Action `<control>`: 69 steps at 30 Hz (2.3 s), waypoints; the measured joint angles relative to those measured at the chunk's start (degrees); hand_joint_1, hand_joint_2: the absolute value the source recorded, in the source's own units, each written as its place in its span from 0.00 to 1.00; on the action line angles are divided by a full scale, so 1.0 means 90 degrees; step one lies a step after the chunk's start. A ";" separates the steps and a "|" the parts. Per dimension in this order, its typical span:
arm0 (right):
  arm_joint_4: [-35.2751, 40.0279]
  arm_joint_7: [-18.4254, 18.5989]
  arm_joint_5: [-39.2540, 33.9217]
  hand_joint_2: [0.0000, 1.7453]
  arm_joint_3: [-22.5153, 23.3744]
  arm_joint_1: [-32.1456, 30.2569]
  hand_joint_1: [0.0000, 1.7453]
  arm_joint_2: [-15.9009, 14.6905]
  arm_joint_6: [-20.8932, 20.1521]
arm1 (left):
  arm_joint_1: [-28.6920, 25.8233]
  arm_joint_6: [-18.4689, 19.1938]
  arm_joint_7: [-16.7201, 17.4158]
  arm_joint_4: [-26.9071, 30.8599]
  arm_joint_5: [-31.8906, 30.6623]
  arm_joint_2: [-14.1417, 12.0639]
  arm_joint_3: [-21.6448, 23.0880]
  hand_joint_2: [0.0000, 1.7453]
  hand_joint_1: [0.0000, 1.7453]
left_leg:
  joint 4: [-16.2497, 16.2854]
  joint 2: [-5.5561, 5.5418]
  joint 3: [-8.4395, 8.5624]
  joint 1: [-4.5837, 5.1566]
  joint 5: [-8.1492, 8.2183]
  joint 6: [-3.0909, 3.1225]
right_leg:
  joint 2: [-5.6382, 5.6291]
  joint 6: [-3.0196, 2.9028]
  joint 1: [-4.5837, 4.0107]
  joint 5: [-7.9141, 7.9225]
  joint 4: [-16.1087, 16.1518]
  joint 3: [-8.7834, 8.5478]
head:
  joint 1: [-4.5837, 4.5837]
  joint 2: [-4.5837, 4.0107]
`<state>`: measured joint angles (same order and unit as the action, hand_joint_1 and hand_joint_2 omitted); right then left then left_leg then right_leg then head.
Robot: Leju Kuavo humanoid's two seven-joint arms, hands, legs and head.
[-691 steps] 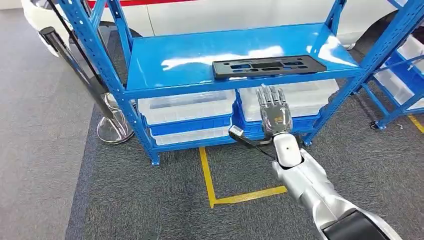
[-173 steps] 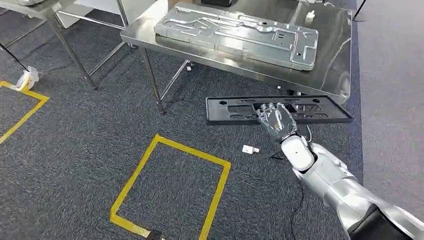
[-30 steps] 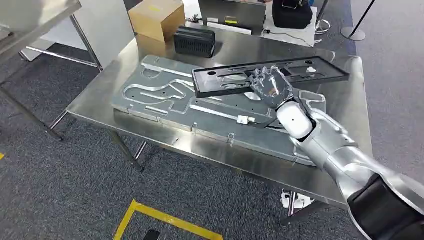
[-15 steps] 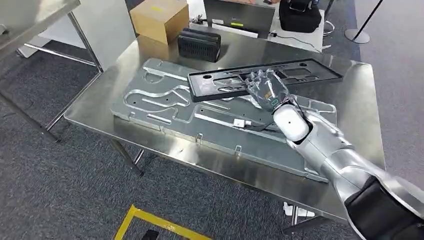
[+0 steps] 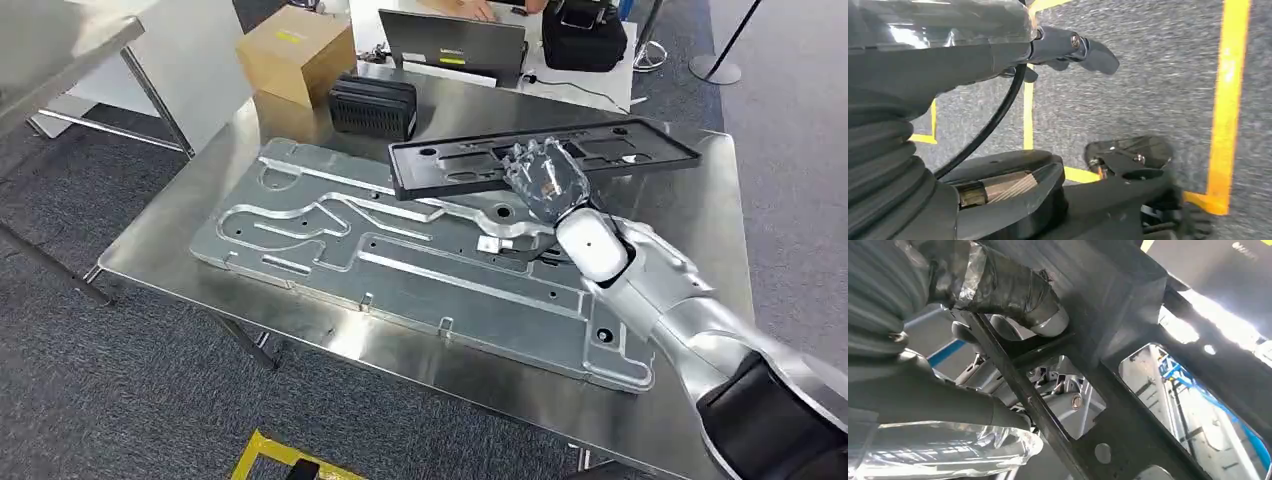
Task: Take the parts from the cabinet and place them on the table.
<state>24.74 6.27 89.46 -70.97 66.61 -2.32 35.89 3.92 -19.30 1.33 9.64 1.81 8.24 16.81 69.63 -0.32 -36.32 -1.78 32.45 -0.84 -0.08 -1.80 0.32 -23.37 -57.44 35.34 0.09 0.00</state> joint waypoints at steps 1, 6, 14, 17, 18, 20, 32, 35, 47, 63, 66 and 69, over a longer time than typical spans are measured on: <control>0.0000 -0.0017 0.0000 1.00 0.0000 -0.0019 1.00 0.0002 -0.0002 | 0.0008 0.0000 -0.0019 0.0000 -0.0021 0.0000 0.0002 1.00 0.00 | 0.0441 0.0000 -0.0303 0.0012 0.0181 -0.0014 | -0.0004 -0.0035 -0.0023 -0.0027 -0.0003 -0.0024 | 0.0000 0.0000; 0.0005 -0.0022 0.0000 0.00 0.0007 -0.0039 0.00 0.0000 -0.0002 | 0.0061 -0.0138 -0.0257 0.0002 -0.0214 -0.0002 0.0066 1.00 0.00 | -0.0794 0.0002 -0.0197 0.0063 -0.1002 0.0127 | -0.0032 -0.0024 -0.0084 -0.0235 -0.0114 -0.0166 | 0.0000 0.0000; 0.0002 -0.0012 0.0000 0.00 0.0015 -0.0042 0.00 -0.0015 -0.0012 | 0.0116 -0.0197 -0.0226 0.0002 -0.0175 -0.0010 0.0075 1.00 0.00 | -0.1200 -0.0018 -0.0067 0.0130 -0.1036 0.0141 | -0.0029 0.0031 -0.0111 -0.0325 -0.0146 -0.0148 | 0.0010 0.0000; 0.0002 -0.0010 0.0000 0.00 0.0027 -0.0033 0.00 -0.0015 -0.0012 | 0.0118 -0.0202 -0.0231 0.0002 -0.0175 -0.0005 0.0075 1.00 0.00 | -0.1201 -0.0018 -0.0066 0.0129 -0.1024 0.0158 | -0.0029 0.0034 -0.0113 -0.0324 -0.0117 -0.0162 | 0.0012 0.0000; 0.0002 -0.0010 0.0000 0.00 0.0032 -0.0031 0.00 -0.0015 -0.0012 | 0.0118 -0.0202 -0.0231 0.0002 -0.0175 -0.0005 0.0075 1.00 0.00 | -0.1201 -0.0017 -0.0066 0.0130 -0.1022 0.0161 | -0.0030 0.0037 -0.0112 -0.0322 -0.0111 -0.0163 | 0.0012 0.0000; 0.0002 -0.0012 0.0000 0.00 0.0036 -0.0031 0.00 -0.0017 -0.0015 | 0.0119 -0.0192 -0.0236 0.0002 -0.0177 -0.0007 0.0075 1.00 0.00 | -0.1201 -0.0016 -0.0066 0.0130 -0.1018 0.0172 | -0.0031 0.0056 -0.0111 -0.0316 -0.0107 -0.0163 | 0.0012 0.0000; 0.0002 -0.0058 0.0000 0.00 0.0039 -0.0031 0.00 -0.0027 -0.0017 | 0.0117 -0.0121 -0.0284 0.0002 -0.0177 -0.0007 0.0075 1.00 0.00 | -0.1201 -0.0015 -0.0063 0.0128 -0.1027 0.0191 | -0.0031 0.0118 -0.0108 -0.0310 -0.0109 -0.0161 | 0.0010 0.0000; 0.0005 -0.0039 0.0000 0.00 0.0107 -0.0012 0.00 -0.0058 -0.0012 | 0.0116 -0.0117 -0.0325 0.0002 -0.0175 -0.0007 0.0075 0.00 0.00 | -0.1202 -0.0013 -0.0060 0.0123 -0.1030 0.0185 | -0.0032 0.0114 -0.0117 -0.0312 -0.0119 -0.0157 | 0.0010 0.0000; 0.0012 -0.0124 0.0000 0.00 0.0160 0.0119 0.00 -0.0063 -0.0034 | 0.0121 -0.0039 -0.0367 0.0002 -0.0194 -0.0007 0.0075 0.00 0.00 | -0.1213 -0.0013 -0.0056 0.0123 -0.1036 0.0172 | -0.0032 0.0108 -0.0114 -0.0316 -0.0123 -0.0148 | 0.0010 0.0000; 0.0022 -0.0197 0.0000 0.00 0.0160 0.0017 0.00 -0.0124 -0.0066 | 0.0129 0.0053 -0.0423 0.0002 -0.0158 0.0017 0.0073 0.00 0.00 | -0.1434 0.0046 0.0016 0.0007 -0.1199 0.0289 | -0.0028 0.0455 0.0099 -0.1319 -0.1947 0.0559 | 0.0044 0.0000; 0.0032 -0.0199 0.0000 0.00 0.0160 0.0009 0.00 -0.0134 -0.0070 | 0.0125 0.0053 -0.0423 0.0002 -0.0158 0.0022 0.0070 0.00 0.00 | -0.1352 0.0042 -0.0061 -0.0113 -0.1214 0.0171 | -0.0006 0.0629 0.0257 -0.0654 -0.0931 -0.0011 | 0.0046 0.0000; 0.0078 -0.0214 0.0000 0.00 0.0163 0.0013 0.00 -0.0134 -0.0073 | 0.0142 0.0046 -0.0423 0.0002 -0.0158 0.0022 0.0068 0.00 0.00 | -0.1264 0.0016 -0.0138 -0.0123 -0.1234 -0.0023 | -0.0109 0.0601 0.0237 -0.0467 -0.0243 -0.0370 | 0.0036 0.0000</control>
<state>25.44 4.35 89.46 -69.51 66.72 -3.52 35.23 5.20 -18.88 -2.47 9.66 0.39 8.44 17.42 58.26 -0.18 -37.56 -2.89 21.34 -1.05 -1.06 3.61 2.45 -27.57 -59.63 32.01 0.41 0.00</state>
